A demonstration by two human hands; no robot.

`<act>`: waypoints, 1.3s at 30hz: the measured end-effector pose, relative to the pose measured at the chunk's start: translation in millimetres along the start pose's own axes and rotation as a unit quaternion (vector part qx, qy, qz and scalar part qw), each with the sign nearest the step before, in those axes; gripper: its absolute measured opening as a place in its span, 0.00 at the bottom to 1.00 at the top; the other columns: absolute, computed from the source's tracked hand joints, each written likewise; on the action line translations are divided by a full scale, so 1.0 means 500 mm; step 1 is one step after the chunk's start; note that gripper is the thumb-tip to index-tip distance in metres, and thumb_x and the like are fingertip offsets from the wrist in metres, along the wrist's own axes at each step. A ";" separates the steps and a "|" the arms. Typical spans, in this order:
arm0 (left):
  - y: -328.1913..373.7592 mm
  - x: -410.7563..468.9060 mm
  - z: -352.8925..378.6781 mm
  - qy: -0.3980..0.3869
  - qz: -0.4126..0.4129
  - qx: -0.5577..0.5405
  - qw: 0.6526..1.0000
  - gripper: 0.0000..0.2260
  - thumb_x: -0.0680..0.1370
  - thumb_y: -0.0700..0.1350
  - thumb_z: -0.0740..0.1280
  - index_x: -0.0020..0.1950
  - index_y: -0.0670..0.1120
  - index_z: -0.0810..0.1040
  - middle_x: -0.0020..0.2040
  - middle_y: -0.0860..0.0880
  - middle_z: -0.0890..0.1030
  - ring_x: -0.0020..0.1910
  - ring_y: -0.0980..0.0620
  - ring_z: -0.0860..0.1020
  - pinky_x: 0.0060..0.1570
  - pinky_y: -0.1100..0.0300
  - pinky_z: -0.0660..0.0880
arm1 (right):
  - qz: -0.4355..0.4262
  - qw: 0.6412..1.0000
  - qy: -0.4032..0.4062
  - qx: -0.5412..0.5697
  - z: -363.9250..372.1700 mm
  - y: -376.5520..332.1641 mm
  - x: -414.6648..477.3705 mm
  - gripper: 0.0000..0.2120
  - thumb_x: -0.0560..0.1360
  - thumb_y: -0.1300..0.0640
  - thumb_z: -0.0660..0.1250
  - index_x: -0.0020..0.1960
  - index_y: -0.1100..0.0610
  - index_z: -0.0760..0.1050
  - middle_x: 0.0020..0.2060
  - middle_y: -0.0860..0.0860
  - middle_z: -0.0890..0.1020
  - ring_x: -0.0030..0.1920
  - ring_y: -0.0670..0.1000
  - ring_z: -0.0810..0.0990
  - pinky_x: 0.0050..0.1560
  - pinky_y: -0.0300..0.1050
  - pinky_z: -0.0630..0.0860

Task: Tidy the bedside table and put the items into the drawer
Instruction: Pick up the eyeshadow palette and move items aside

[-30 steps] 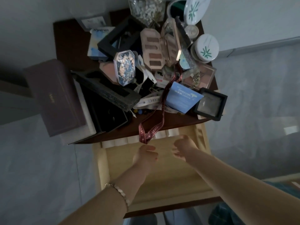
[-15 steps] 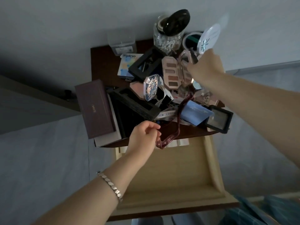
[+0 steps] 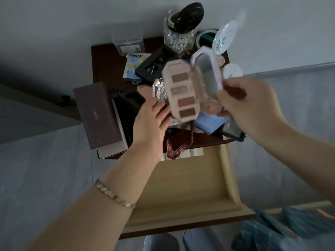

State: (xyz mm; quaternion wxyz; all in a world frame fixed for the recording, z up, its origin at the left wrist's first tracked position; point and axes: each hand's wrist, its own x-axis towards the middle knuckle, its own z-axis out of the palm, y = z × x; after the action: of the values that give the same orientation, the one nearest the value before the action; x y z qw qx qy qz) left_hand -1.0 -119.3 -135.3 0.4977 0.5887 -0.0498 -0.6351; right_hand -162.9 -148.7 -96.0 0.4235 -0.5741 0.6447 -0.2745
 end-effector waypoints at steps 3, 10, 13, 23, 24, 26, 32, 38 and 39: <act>-0.016 0.000 0.001 -0.069 -0.109 -0.074 0.989 0.26 0.79 0.63 0.47 0.61 0.51 0.77 0.58 0.44 0.81 0.56 0.43 0.79 0.56 0.44 0.73 | -0.013 0.999 -0.044 -0.001 0.018 0.017 -0.066 0.10 0.73 0.57 0.69 0.42 0.42 0.74 0.38 0.41 0.80 0.39 0.40 0.80 0.38 0.29 0.76; -0.116 -0.032 -0.020 -0.108 -0.215 -0.073 0.968 0.31 0.79 0.64 0.42 0.54 0.47 0.78 0.47 0.44 0.84 0.44 0.47 0.83 0.44 0.50 0.74 | 0.051 0.990 -0.128 0.034 0.087 0.118 -0.164 0.12 0.68 0.48 0.70 0.48 0.38 0.70 0.50 0.41 0.76 0.50 0.39 0.76 0.49 0.35 0.76; -0.147 -0.035 -0.027 -0.109 -0.247 -0.064 0.961 0.30 0.79 0.63 0.44 0.60 0.45 0.76 0.49 0.43 0.84 0.49 0.47 0.82 0.52 0.50 0.74 | 0.048 0.991 -0.122 0.026 0.092 0.145 -0.196 0.16 0.67 0.50 0.72 0.48 0.37 0.69 0.52 0.41 0.74 0.50 0.39 0.73 0.47 0.25 0.71; -0.257 -0.001 -0.011 0.004 -0.295 0.087 0.952 0.21 0.80 0.58 0.53 0.47 0.45 0.78 0.47 0.42 0.81 0.45 0.46 0.79 0.48 0.52 0.74 | 0.503 0.779 -0.126 0.353 0.078 0.257 -0.221 0.17 0.69 0.52 0.68 0.53 0.61 0.75 0.44 0.57 0.83 0.41 0.51 0.82 0.35 0.41 0.79; -0.272 0.009 -0.015 0.039 -0.264 0.183 0.946 0.17 0.81 0.54 0.55 0.43 0.45 0.77 0.45 0.44 0.81 0.41 0.48 0.78 0.47 0.55 0.75 | 0.517 0.764 -0.116 0.367 0.078 0.274 -0.225 0.14 0.72 0.54 0.67 0.53 0.62 0.75 0.44 0.57 0.83 0.40 0.51 0.81 0.35 0.42 0.79; -0.295 0.025 -0.024 0.041 -0.195 0.412 0.889 0.12 0.81 0.45 0.56 0.46 0.44 0.78 0.47 0.43 0.80 0.41 0.49 0.77 0.43 0.64 0.75 | 0.548 0.726 -0.059 0.411 0.077 0.311 -0.234 0.12 0.75 0.56 0.64 0.54 0.62 0.75 0.45 0.59 0.82 0.41 0.54 0.81 0.38 0.46 0.82; -0.322 0.063 -0.054 -0.227 0.027 0.771 0.594 0.22 0.80 0.38 0.53 0.74 0.48 0.60 0.75 0.50 0.61 0.62 0.53 0.74 0.56 0.61 0.73 | 0.607 0.680 0.091 0.401 0.113 0.388 -0.213 0.07 0.76 0.57 0.64 0.52 0.58 0.73 0.50 0.59 0.78 0.45 0.56 0.80 0.40 0.50 0.81; -0.358 0.133 -0.050 -0.290 0.093 0.868 0.392 0.34 0.76 0.33 0.54 0.77 0.50 0.42 0.77 0.54 0.39 0.76 0.52 0.44 0.74 0.53 0.49 | 0.587 0.714 0.181 0.337 0.159 0.406 -0.119 0.18 0.76 0.57 0.64 0.66 0.55 0.70 0.54 0.55 0.78 0.54 0.56 0.79 0.51 0.45 0.77; -0.363 0.140 -0.052 -0.282 0.083 0.872 0.392 0.34 0.76 0.34 0.54 0.77 0.51 0.42 0.77 0.55 0.39 0.76 0.53 0.44 0.73 0.54 0.48 | 0.598 0.694 0.211 0.339 0.164 0.411 -0.103 0.23 0.77 0.59 0.63 0.70 0.57 0.63 0.63 0.56 0.73 0.62 0.56 0.74 0.57 0.45 0.74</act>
State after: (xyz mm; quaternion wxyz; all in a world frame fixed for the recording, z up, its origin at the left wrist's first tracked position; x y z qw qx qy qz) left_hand -71.2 -63.5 -309.7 -0.2794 0.4810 -0.7625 -0.3304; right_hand -197.6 -48.8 -296.9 0.5169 0.1889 0.7876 -0.2773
